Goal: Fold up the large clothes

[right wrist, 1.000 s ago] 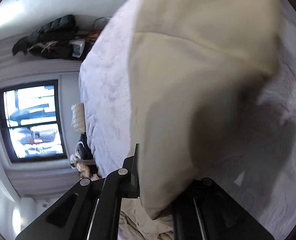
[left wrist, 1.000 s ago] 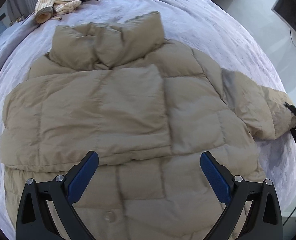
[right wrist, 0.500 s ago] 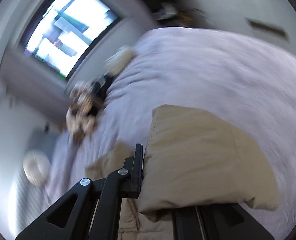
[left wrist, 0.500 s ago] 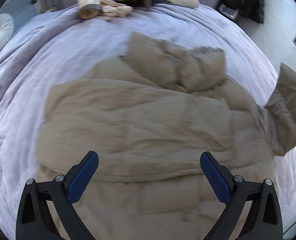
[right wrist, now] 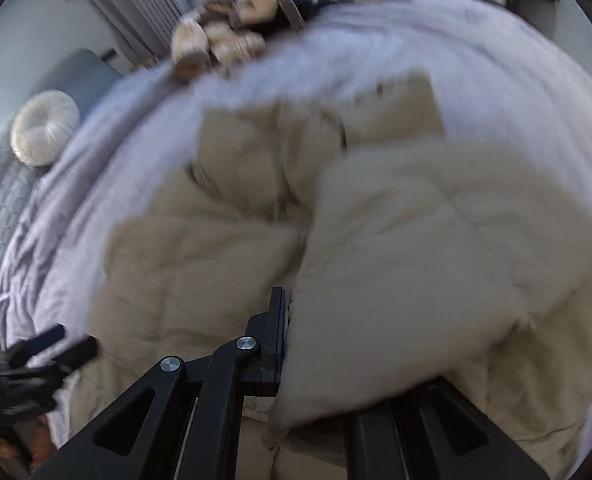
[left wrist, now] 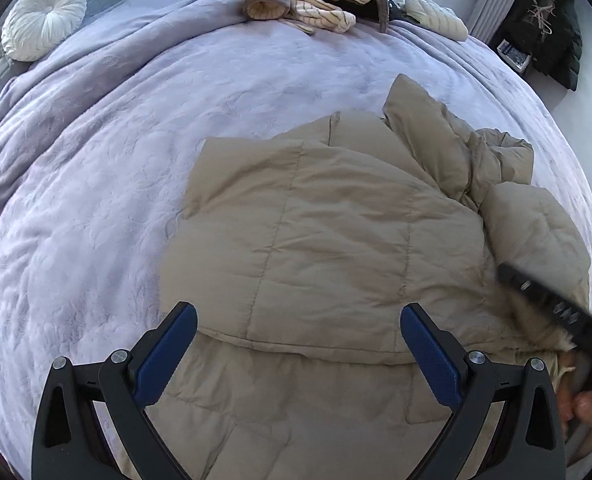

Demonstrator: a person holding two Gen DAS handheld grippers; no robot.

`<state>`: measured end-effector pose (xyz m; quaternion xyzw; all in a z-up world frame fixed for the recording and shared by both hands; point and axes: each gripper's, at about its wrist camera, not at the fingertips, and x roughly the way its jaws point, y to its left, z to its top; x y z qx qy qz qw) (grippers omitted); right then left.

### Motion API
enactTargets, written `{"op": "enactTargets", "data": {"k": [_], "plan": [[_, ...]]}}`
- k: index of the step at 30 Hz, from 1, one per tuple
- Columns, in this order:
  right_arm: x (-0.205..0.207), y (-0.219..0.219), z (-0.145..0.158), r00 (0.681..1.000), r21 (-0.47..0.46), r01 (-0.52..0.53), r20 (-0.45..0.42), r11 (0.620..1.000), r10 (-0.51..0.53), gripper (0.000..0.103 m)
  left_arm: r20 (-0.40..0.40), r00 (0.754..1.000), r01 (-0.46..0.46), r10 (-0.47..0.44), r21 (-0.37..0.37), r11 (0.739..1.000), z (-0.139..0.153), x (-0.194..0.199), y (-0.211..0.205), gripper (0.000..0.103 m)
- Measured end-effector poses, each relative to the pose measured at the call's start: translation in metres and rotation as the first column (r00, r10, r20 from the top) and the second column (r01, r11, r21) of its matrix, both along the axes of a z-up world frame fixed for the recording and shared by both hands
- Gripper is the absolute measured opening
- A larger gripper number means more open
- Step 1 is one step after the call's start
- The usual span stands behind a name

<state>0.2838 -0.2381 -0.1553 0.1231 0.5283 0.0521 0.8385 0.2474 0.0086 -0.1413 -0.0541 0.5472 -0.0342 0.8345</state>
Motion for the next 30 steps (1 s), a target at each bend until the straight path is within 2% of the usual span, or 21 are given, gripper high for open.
{"op": "enactTargets", "data": {"k": [2, 4, 6, 7, 8, 11, 14, 16, 17, 18, 22, 24, 25, 27, 29, 30], "plan": [[-0.003, -0.004, -0.009, 0.999, 0.002, 0.032, -0.038, 0.999, -0.032, 0.011, -0.005, 1.0, 0.002, -0.002, -0.012, 1.0, -0.003, 0.002, -0.001, 0.102], [-0.004, -0.008, -0.007, 0.998, 0.033, 0.046, -0.053, 0.998, -0.044, 0.021, -0.004, 1.0, 0.008, -0.009, -0.023, 1.0, -0.003, 0.004, -0.004, 0.102], [-0.011, -0.013, 0.003, 0.996, 0.088, 0.066, -0.067, 0.994, -0.06, 0.057, -0.005, 1.0, 0.016, -0.016, -0.036, 0.999, -0.003, 0.005, -0.005, 0.102], [-0.015, -0.017, 0.011, 0.996, 0.118, 0.076, -0.059, 0.99, -0.07, 0.064, -0.004, 1.0, 0.022, -0.022, -0.046, 0.999, -0.003, 0.007, -0.006, 0.102], [-0.024, -0.025, 0.021, 0.996, 0.151, 0.091, -0.036, 0.984, -0.086, 0.066, -0.002, 1.0, 0.028, -0.028, -0.052, 0.998, -0.003, 0.008, -0.008, 0.102], [-0.041, -0.049, 0.035, 0.983, 0.174, 0.183, -0.005, 0.968, -0.185, 0.066, 0.003, 0.999, 0.041, -0.041, -0.072, 0.997, -0.002, 0.013, -0.01, 0.102], [-0.045, -0.09, 0.027, 0.937, 0.239, 0.347, -0.036, 0.907, -0.349, 0.065, 0.0, 0.999, 0.044, -0.045, -0.124, 0.991, -0.002, 0.018, -0.007, 0.102], [-0.041, -0.109, 0.019, 0.908, 0.286, 0.414, -0.061, 0.864, -0.415, 0.034, 0.004, 0.999, 0.045, -0.045, -0.167, 0.985, -0.002, 0.021, -0.003, 0.102], [-0.037, -0.112, 0.017, 0.9, 0.292, 0.429, -0.061, 0.855, -0.431, 0.017, 0.006, 0.999, 0.048, -0.048, -0.188, 0.981, -0.002, 0.022, -0.001, 0.102], [-0.032, -0.111, 0.019, 0.901, 0.287, 0.425, -0.046, 0.859, -0.431, 0.015, 0.008, 0.999, 0.049, -0.049, -0.204, 0.978, -0.001, 0.023, 0.001, 0.102], [-0.008, -0.075, 0.045, 0.954, 0.23, 0.26, 0.087, 0.938, -0.286, 0.011, 0.012, 1.0, 0.022, -0.019, -0.361, 0.932, 0.001, 0.03, 0.025, 0.102], [0.0, -0.043, 0.056, 0.979, 0.207, 0.128, 0.127, 0.97, -0.157, 0.011, 0.005, 1.0, -0.01, 0.014, -0.433, 0.901, 0.002, 0.033, 0.039, 0.102], [0.003, -0.022, 0.058, 0.987, 0.189, 0.054, 0.139, 0.98, -0.081, 0.011, 0.0, 0.999, -0.032, 0.037, -0.479, 0.877, 0.003, 0.035, 0.05, 0.102], [0.007, 0.013, 0.056, 0.99, 0.162, -0.065, 0.131, 0.985, 0.043, 0.014, -0.008, 0.998, -0.06, 0.066, -0.539, 0.84, 0.003, 0.039, 0.064, 0.102], [0.008, 0.047, 0.044, 0.986, 0.129, -0.153, 0.079, 0.98, 0.144, 0.018, -0.012, 0.997, -0.069, 0.076, -0.572, 0.817, 0.003, 0.042, 0.073, 0.102], [0.007, 0.059, 0.038, 0.983, 0.111, -0.183, 0.051, 0.977, 0.179, 0.029, -0.014, 0.997, -0.068, 0.074, -0.582, 0.81, 0.003, 0.043, 0.076, 0.102]]}}
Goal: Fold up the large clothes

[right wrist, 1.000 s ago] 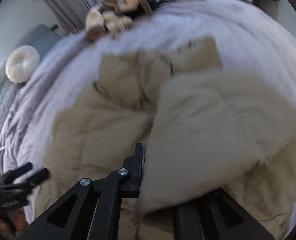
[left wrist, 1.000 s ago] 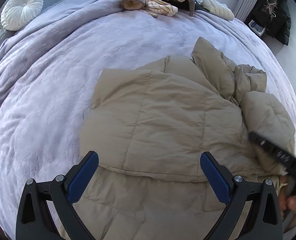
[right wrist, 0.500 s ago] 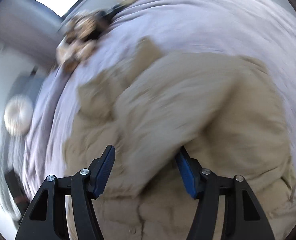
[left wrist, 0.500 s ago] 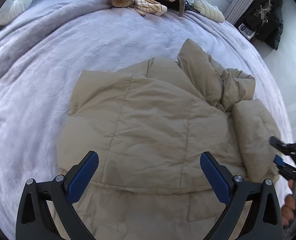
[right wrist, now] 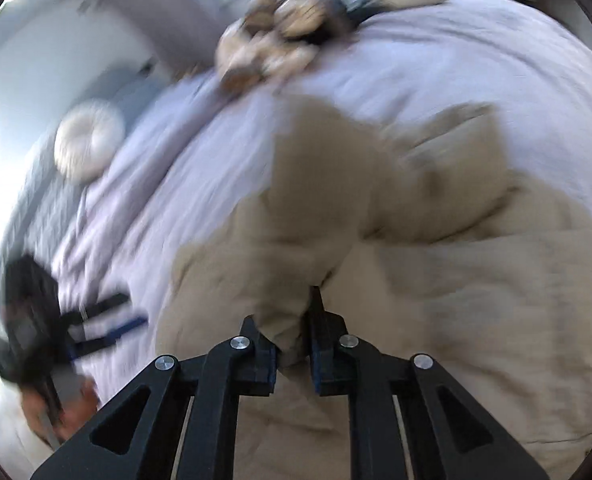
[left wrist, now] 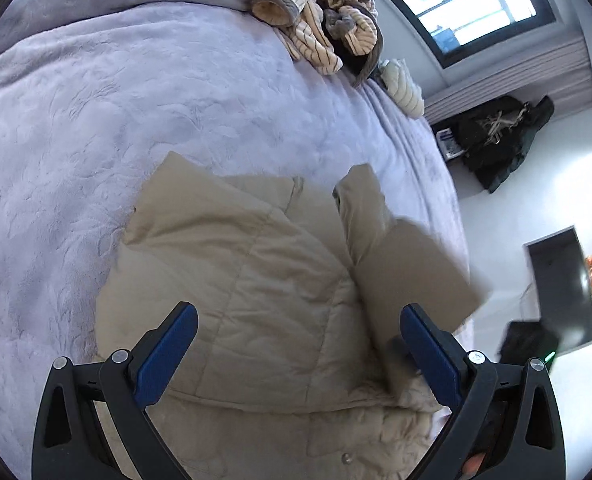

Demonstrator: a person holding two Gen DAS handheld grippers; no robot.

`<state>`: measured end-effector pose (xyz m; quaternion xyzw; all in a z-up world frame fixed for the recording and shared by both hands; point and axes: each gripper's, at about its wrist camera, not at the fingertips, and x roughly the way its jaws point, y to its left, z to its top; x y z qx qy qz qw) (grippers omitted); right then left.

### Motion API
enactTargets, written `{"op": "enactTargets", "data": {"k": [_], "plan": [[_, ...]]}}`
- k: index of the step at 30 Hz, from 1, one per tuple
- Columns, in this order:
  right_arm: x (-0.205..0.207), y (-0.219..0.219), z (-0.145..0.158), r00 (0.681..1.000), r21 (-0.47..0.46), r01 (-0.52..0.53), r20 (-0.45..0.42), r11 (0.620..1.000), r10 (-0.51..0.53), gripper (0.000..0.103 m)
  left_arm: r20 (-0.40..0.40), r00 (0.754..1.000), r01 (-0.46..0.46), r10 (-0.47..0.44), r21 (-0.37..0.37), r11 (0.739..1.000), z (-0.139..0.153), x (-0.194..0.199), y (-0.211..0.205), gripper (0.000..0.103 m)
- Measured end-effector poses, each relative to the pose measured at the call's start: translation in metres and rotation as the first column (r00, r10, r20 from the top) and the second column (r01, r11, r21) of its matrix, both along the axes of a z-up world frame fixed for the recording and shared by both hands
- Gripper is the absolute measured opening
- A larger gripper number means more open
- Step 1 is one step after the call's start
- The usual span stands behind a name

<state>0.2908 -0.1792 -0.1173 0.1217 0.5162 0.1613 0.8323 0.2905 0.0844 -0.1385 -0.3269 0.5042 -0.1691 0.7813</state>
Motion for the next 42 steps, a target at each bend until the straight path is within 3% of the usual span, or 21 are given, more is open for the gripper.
{"op": "enactTargets", "data": {"k": [1, 2, 3, 7, 11, 15, 16, 18, 20, 22, 23, 25, 28, 32, 35, 38, 41, 42], "plan": [[-0.002, 0.012, -0.005, 0.999, -0.026, -0.026, -0.02, 0.999, 0.025, 0.037, -0.004, 1.0, 0.009, -0.009, -0.013, 1.0, -0.001, 0.002, 0.001, 0.102], [-0.007, 0.018, -0.008, 0.999, -0.04, -0.04, -0.031, 0.998, 0.039, 0.052, -0.011, 1.0, 0.025, -0.026, -0.028, 0.999, -0.004, 0.003, 0.0, 0.102], [-0.011, 0.022, -0.009, 0.998, -0.051, -0.05, -0.038, 0.997, 0.048, 0.056, -0.018, 0.999, 0.038, -0.039, -0.041, 0.998, -0.006, 0.003, -0.002, 0.102], [-0.039, 0.003, -0.004, 0.996, -0.022, -0.038, -0.081, 0.999, 0.037, 0.056, -0.061, 0.993, 0.091, -0.097, -0.08, 0.993, -0.021, 0.008, -0.018, 0.102], [-0.072, -0.06, -0.012, 0.983, -0.025, 0.096, -0.157, 0.995, -0.098, 0.056, -0.095, 0.983, 0.147, -0.154, -0.08, 0.986, -0.036, 0.016, -0.042, 0.102], [-0.105, -0.145, -0.028, 0.908, 0.04, 0.352, -0.257, 0.935, -0.331, 0.056, -0.097, 0.972, 0.211, -0.212, -0.014, 0.977, -0.04, 0.02, -0.068, 0.102], [-0.111, -0.163, -0.032, 0.88, 0.066, 0.42, -0.275, 0.905, -0.388, 0.056, -0.091, 0.972, 0.22, -0.218, 0.003, 0.976, -0.038, 0.021, -0.075, 0.097], [-0.121, -0.199, -0.038, 0.816, 0.148, 0.553, -0.296, 0.82, -0.497, 0.056, -0.074, 0.966, 0.251, -0.249, 0.018, 0.968, -0.033, 0.021, -0.085, 0.074], [-0.125, -0.225, -0.044, 0.755, 0.216, 0.648, -0.307, 0.73, -0.58, 0.056, -0.061, 0.957, 0.286, -0.283, 0.056, 0.957, -0.029, 0.019, -0.093, 0.019], [-0.124, -0.238, -0.048, 0.721, 0.268, 0.691, -0.312, 0.671, -0.618, 0.046, -0.044, 0.953, 0.304, -0.301, 0.087, 0.949, -0.022, 0.014, -0.095, 0.014], [-0.122, -0.243, -0.048, 0.709, 0.273, 0.705, -0.308, 0.655, -0.634, 0.016, -0.026, 0.952, 0.307, -0.306, 0.091, 0.947, -0.017, 0.008, -0.093, 0.014], [-0.119, -0.241, -0.046, 0.716, 0.258, 0.698, -0.283, 0.668, -0.638, 0.011, -0.008, 0.949, 0.314, -0.315, 0.114, 0.943, -0.013, -0.008, -0.085, 0.014], [-0.113, -0.229, -0.052, 0.756, 0.184, 0.65, -0.254, 0.738, -0.603, 0.01, -0.058, 0.945, 0.327, -0.322, 0.181, 0.927, -0.029, -0.018, -0.081, 0.014], [-0.115, -0.237, -0.076, 0.739, 0.182, 0.666, -0.293, 0.724, -0.607, 0.01, -0.091, 0.949, 0.316, -0.303, 0.218, 0.923, -0.041, -0.016, -0.075, 0.018], [-0.118, -0.241, -0.077, 0.736, 0.187, 0.671, -0.288, 0.718, -0.613, 0.01, -0.078, 0.956, 0.294, -0.284, 0.276, 0.915, -0.028, -0.017, -0.066, 0.018], [-0.119, -0.241, -0.075, 0.737, 0.184, 0.669, -0.287, 0.72, -0.612, 0.01, -0.067, 0.967, 0.25, -0.245, 0.408, 0.878, -0.009, -0.019, -0.052, 0.018], [-0.121, -0.235, -0.07, 0.76, 0.16, 0.639, -0.284, 0.752, -0.585, 0.014, -0.021, 0.971, 0.225, -0.237, 0.406, 0.886, 0.013, -0.019, -0.051, 0.018], [-0.125, -0.233, -0.065, 0.778, 0.144, 0.614, -0.281, 0.776, -0.563, 0.022, -0.006, 0.969, 0.228, -0.246, 0.402, 0.887, 0.018, -0.017, -0.054, 0.018]]}}
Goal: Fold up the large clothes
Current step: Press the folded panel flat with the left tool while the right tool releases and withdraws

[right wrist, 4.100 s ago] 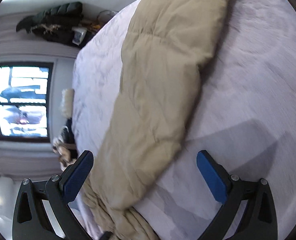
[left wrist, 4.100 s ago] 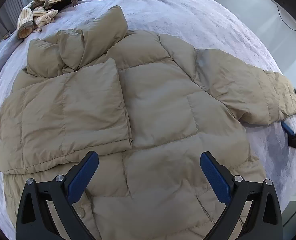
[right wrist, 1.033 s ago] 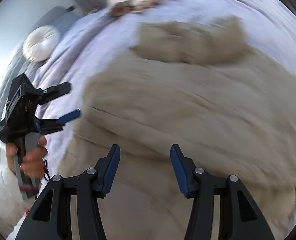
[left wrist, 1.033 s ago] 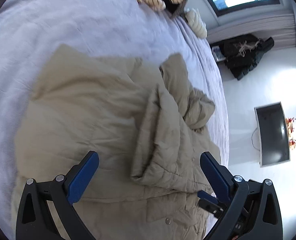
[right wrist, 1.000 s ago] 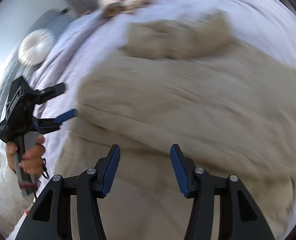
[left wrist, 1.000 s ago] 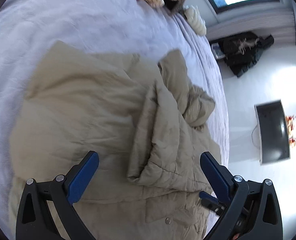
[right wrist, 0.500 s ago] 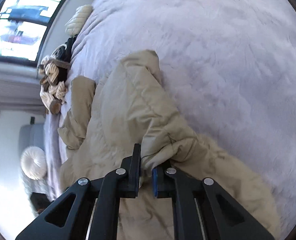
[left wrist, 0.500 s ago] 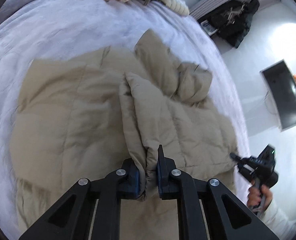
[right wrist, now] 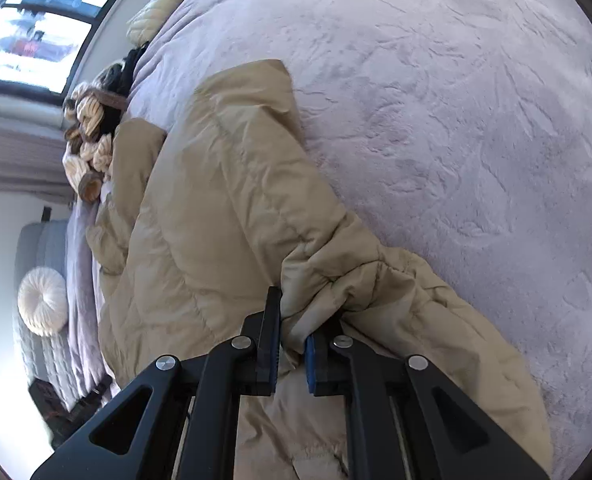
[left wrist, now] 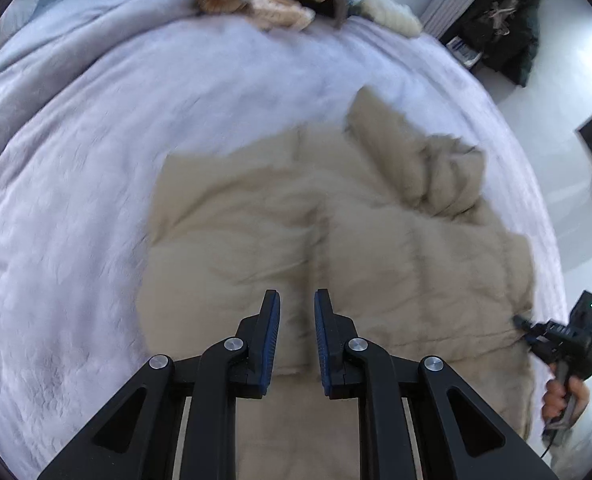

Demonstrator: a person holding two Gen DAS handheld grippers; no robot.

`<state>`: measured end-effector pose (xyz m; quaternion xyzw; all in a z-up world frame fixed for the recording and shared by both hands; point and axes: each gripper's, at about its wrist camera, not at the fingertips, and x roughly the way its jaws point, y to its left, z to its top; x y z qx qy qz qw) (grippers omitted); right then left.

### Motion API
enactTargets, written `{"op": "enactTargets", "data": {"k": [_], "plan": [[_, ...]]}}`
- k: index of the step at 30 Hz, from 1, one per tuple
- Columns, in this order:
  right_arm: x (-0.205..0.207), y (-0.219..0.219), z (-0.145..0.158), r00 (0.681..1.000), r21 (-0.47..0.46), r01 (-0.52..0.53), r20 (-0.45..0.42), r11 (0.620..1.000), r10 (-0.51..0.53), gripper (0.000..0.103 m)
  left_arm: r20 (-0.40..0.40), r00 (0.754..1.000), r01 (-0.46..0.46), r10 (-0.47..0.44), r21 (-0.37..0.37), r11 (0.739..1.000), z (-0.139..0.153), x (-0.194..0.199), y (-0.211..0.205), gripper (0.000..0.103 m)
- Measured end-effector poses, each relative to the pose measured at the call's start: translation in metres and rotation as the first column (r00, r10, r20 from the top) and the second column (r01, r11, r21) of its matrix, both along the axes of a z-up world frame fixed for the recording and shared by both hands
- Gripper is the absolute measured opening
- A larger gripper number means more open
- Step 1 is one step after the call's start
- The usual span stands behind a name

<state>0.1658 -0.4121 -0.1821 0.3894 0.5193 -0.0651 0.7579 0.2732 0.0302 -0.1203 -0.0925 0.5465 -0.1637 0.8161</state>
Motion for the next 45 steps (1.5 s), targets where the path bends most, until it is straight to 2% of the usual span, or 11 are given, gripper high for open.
{"op": "enactTargets", "data": {"k": [3, 7, 11, 15, 19, 20, 21, 24, 28, 37, 45], "plan": [[-0.003, 0.012, 0.019, 0.993, -0.049, -0.119, 0.006, 0.992, 0.119, 0.051, 0.025, 0.999, 0.035, -0.035, 0.0, 0.999, 0.002, 0.008, -0.035, 0.018], [-0.01, 0.024, 0.061, 0.955, -0.103, -0.254, 0.131, 0.962, 0.266, 0.054, -0.026, 0.999, 0.03, -0.028, 0.078, 0.996, -0.034, 0.021, -0.067, 0.018], [-0.003, -0.021, 0.071, 0.97, -0.107, -0.124, 0.197, 0.987, 0.143, 0.054, -0.043, 0.999, 0.006, -0.002, 0.082, 0.997, -0.052, 0.023, -0.068, 0.018], [0.021, -0.081, 0.022, 0.981, 0.129, 0.07, 0.173, 0.989, -0.092, 0.054, -0.048, 0.999, 0.024, -0.018, 0.116, 0.993, -0.057, 0.024, -0.071, 0.018], [0.059, -0.095, -0.034, 0.982, 0.379, 0.091, 0.122, 0.921, -0.147, 0.054, -0.055, 0.998, 0.013, -0.005, 0.138, 0.99, -0.062, 0.025, -0.073, 0.018], [0.066, -0.094, -0.037, 0.982, 0.406, 0.081, 0.126, 0.91, -0.144, 0.043, -0.055, 0.998, 0.008, 0.0, 0.143, 0.99, -0.062, 0.024, -0.075, 0.018], [0.074, -0.091, -0.033, 0.982, 0.393, 0.062, 0.141, 0.917, -0.127, 0.026, -0.054, 0.999, 0.005, 0.003, 0.15, 0.989, -0.062, 0.024, -0.076, 0.018], [0.091, -0.077, -0.003, 0.978, 0.187, -0.044, 0.208, 0.981, 0.004, 0.016, -0.054, 0.999, 0.004, 0.005, 0.161, 0.987, -0.064, 0.026, -0.08, 0.018], [0.104, -0.076, -0.005, 0.99, -0.068, -0.087, 0.107, 0.994, 0.094, 0.011, -0.053, 0.999, 0.0, 0.008, 0.153, 0.988, -0.065, 0.026, -0.081, 0.018], [0.068, -0.083, 0.01, 0.998, -0.2, 0.005, 0.067, 0.98, 0.009, 0.009, -0.046, 0.999, 0.003, 0.003, 0.139, 0.99, -0.065, 0.023, -0.082, 0.018], [0.027, -0.011, 0.057, 0.959, -0.301, -0.217, 0.113, 0.929, 0.261, 0.009, -0.04, 0.999, 0.003, 0.002, 0.126, 0.992, -0.064, 0.024, -0.08, 0.018]]}}
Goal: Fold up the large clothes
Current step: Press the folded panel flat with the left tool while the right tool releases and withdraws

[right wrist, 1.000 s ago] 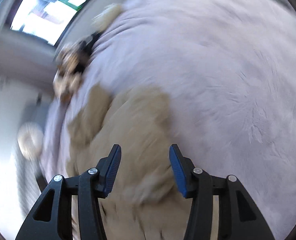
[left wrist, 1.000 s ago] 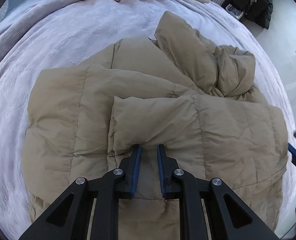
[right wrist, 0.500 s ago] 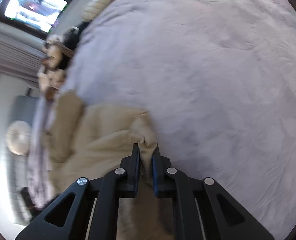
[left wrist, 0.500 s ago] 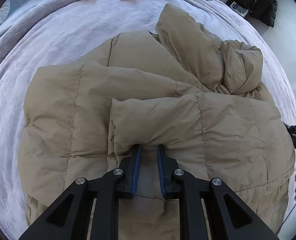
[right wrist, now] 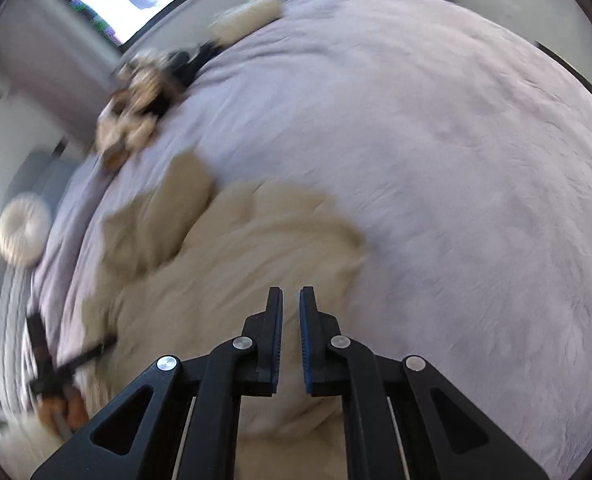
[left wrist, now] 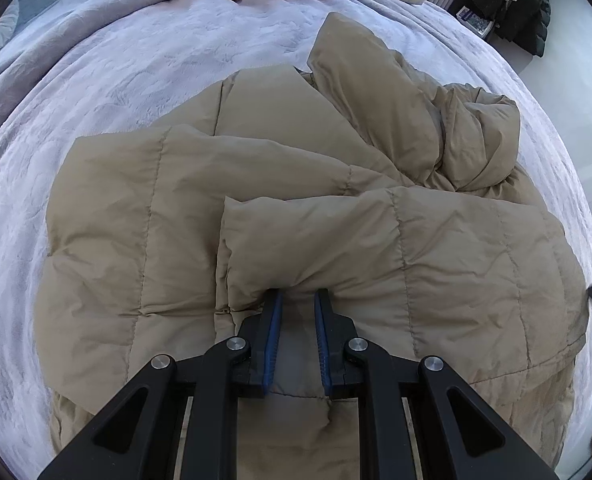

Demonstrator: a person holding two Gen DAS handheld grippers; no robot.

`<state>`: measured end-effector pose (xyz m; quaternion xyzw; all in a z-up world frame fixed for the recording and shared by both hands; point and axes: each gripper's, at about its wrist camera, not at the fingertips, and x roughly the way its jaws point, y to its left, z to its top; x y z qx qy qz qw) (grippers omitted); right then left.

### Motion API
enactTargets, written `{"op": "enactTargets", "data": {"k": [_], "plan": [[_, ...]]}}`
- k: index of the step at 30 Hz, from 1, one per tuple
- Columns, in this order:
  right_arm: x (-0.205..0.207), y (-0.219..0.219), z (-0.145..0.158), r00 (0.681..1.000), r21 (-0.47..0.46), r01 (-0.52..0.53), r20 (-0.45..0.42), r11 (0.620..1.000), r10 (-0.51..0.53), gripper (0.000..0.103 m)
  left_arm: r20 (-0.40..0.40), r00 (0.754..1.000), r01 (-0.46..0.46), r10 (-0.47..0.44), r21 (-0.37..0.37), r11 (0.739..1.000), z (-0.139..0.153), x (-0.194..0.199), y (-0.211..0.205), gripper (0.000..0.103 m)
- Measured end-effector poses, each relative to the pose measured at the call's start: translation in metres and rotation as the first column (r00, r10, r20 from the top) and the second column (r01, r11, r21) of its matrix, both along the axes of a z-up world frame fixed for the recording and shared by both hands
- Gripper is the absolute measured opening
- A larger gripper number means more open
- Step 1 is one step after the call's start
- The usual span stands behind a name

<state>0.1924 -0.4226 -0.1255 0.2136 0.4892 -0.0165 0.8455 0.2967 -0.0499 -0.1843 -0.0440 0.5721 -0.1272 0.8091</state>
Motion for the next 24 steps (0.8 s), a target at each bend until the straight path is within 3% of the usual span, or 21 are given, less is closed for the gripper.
{"op": "enactTargets", "data": {"k": [3, 8, 13, 24], "plan": [[-0.005, 0.008, -0.033, 0.995, -0.047, -0.001, -0.098, 0.999, -0.003, 0.007, 0.006, 1.0, 0.008, -0.008, -0.012, 1.0, 0.0, 0.0, 0.001, 0.018], [-0.01, 0.004, -0.052, 0.994, -0.072, 0.013, -0.105, 0.997, -0.02, 0.005, 0.014, 1.0, 0.018, -0.017, -0.031, 0.999, -0.002, -0.001, 0.005, 0.018], [-0.004, 0.012, -0.046, 0.991, -0.11, 0.02, -0.128, 0.994, -0.034, 0.005, 0.008, 1.0, 0.024, -0.024, -0.039, 0.999, -0.001, 0.0, 0.008, 0.018], [-0.012, 0.029, -0.015, 0.984, -0.098, 0.049, -0.164, 0.994, -0.065, 0.01, 0.01, 1.0, 0.002, -0.002, -0.001, 1.0, 0.03, -0.015, 0.021, 0.018]]}}
